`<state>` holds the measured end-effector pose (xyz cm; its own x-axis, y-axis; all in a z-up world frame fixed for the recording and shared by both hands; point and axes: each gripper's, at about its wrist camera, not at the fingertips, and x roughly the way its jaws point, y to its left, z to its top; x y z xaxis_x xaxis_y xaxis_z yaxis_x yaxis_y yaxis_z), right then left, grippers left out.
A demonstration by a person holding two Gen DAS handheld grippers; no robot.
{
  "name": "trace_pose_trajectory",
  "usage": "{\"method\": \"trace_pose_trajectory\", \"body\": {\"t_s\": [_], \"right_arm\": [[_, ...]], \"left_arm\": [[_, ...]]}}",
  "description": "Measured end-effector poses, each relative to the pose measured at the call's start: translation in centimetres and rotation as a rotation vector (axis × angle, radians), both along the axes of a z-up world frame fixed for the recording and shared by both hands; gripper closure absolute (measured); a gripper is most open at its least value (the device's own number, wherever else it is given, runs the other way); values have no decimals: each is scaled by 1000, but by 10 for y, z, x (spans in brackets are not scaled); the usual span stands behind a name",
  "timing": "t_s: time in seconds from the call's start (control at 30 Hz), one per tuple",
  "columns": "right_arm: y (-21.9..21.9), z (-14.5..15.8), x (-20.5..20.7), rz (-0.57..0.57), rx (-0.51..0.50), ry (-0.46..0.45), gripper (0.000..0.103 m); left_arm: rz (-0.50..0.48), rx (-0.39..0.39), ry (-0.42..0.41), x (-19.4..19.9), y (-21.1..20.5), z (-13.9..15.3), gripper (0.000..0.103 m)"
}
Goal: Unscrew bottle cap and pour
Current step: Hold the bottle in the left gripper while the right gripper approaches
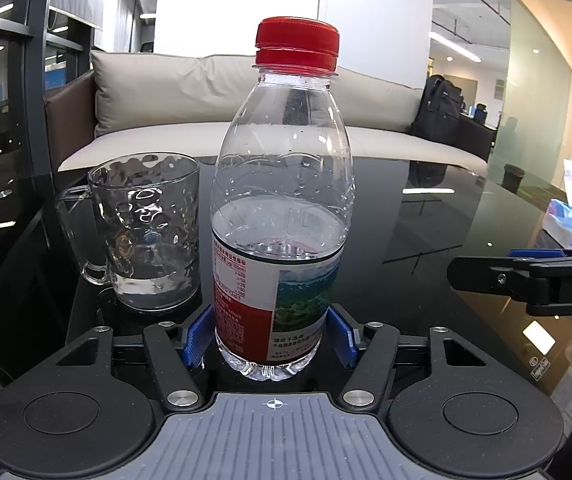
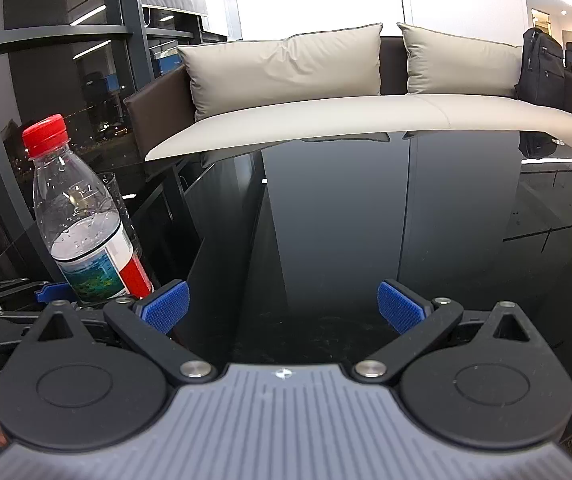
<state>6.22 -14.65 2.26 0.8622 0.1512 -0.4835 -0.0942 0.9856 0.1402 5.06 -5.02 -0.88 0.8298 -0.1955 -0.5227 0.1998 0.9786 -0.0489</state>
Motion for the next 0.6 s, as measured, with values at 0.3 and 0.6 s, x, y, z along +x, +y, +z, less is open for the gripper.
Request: {"method": "trace_pose_trajectory", "body": {"t_s": [0.3,0.6], "right_arm": [[0,0,-2,-6,-3,0,0],[3,1,-1,4,-13,-1,0]], "left_arm": [[-3,0,-6,-10,3,-2,47],[-3,4,-4,-19,6,-1,47]]}}
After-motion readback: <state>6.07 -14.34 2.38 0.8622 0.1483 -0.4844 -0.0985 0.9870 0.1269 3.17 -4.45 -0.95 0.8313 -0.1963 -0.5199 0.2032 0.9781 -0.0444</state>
